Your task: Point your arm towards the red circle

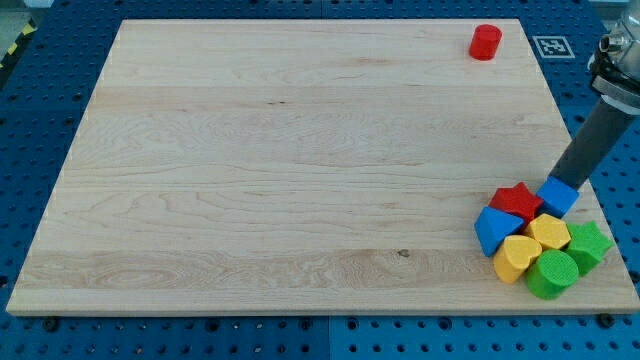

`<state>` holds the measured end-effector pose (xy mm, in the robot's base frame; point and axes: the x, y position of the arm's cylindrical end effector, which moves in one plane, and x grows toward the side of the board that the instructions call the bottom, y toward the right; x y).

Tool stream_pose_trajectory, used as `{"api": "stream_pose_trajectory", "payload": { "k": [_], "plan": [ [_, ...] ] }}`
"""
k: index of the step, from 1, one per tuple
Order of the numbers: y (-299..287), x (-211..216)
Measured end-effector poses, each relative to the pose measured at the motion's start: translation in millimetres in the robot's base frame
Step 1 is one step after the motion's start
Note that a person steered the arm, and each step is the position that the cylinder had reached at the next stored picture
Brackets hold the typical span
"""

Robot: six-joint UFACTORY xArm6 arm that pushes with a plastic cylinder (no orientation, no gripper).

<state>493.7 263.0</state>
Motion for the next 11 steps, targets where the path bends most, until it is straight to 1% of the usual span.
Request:
{"api": "stream_pose_trajectory", "payload": {
  "k": [1,2,3,4,5,6,7,8,9,10,11],
  "plan": [
    [3,-5],
    [-1,-59],
    [-43,-124],
    [-106,-188],
    [-153,-246],
    [-102,-292],
    [-25,-291],
    [-8,-277],
    [-17,-279],
    [-37,-280],
    [-40,-277]
  ]
}}
